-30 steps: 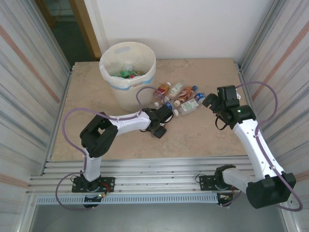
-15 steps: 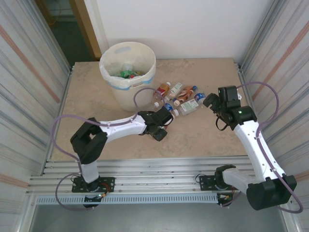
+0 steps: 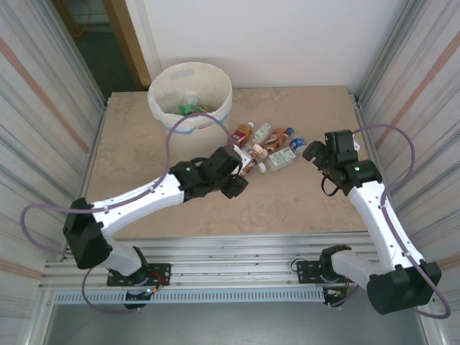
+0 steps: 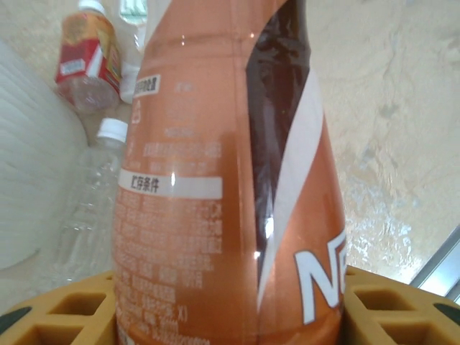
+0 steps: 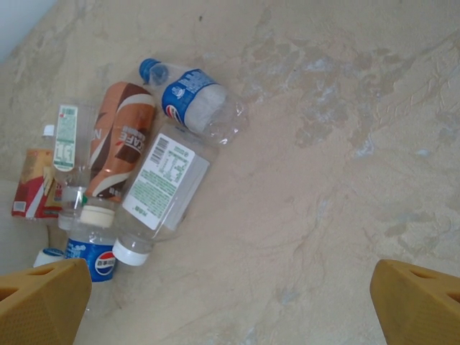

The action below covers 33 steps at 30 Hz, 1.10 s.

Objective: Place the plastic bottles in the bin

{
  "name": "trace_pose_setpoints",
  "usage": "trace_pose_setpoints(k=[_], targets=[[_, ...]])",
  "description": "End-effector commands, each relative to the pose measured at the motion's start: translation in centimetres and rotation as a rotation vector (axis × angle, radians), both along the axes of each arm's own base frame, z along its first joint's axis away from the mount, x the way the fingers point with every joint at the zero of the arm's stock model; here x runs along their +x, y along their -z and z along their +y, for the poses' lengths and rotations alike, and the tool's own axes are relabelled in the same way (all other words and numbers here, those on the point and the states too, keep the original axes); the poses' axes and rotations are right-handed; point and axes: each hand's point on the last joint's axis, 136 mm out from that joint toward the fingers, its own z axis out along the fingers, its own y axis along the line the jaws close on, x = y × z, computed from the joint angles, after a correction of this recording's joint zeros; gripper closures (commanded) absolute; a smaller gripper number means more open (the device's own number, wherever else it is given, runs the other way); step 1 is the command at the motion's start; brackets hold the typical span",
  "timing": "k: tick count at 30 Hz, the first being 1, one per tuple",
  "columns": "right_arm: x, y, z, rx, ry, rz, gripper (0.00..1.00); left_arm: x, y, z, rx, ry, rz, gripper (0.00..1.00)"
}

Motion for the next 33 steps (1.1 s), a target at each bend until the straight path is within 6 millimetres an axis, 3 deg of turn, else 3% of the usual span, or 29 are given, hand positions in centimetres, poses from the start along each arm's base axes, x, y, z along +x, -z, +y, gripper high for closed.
trace_pose_setpoints(k=[1,10,20,24,33], targets=[[0.1,-0.2,-0.2,0.009,0.013,-0.024,0.02,1.3,-5.3,0.6,-0.114,-0.057,-0.104,0.64],[0.1,-0.2,-0.2,0.013,0.013,-0.035,0.02,4.4,-12.9,4.2,-0.278,-0.178,-0.215,0.67],[-0.2,-0.3,-0.2,0.017,0.008,-0.050,0.02,10.5,-19.6,8.1,-0.380,-0.317,-0.298,0.66],[-0.3,-0.4,-0.1,0.024,0.005,-0.054,0.02,14.0,-20.3,9.5,-0.372,-0.382,-0.289,0.66],[-0.5,-0.1,-0.1,0.026,0.001,-0.040,0.02,19.9,-18.9,13.0,-0.329,-0.524,-0.241,0.66]])
